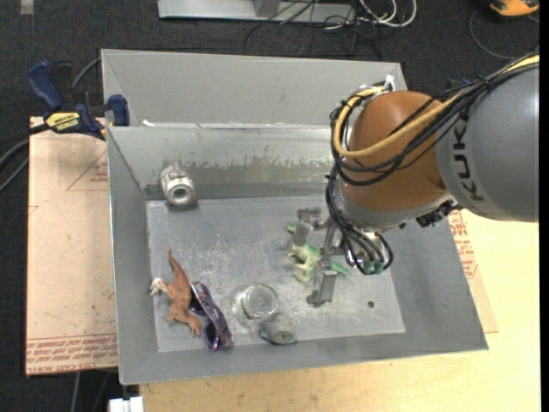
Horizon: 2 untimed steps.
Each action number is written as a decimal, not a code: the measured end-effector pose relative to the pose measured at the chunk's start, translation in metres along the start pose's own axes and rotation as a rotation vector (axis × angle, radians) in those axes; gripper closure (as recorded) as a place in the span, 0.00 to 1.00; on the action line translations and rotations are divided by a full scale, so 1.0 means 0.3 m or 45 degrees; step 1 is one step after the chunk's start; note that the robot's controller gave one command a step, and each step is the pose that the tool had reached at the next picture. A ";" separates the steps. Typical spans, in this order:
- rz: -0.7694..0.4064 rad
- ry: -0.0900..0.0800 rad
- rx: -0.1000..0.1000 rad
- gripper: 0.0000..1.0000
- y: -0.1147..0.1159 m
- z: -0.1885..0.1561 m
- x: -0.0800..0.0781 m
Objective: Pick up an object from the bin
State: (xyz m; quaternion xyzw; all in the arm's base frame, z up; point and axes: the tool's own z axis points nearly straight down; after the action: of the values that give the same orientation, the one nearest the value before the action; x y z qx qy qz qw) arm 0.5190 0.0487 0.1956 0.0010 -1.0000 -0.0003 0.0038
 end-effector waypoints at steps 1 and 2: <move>0.003 -0.011 -0.001 0.00 -0.002 -0.015 -0.005; 0.124 -0.021 -0.004 0.00 -0.197 0.413 -0.125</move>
Offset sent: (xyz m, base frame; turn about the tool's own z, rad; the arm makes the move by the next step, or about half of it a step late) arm 0.0321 -0.0589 -0.1256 0.0927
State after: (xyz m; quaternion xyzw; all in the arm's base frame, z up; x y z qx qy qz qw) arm 0.5558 -0.0102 0.0714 -0.0478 -0.9988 -0.0018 -0.0044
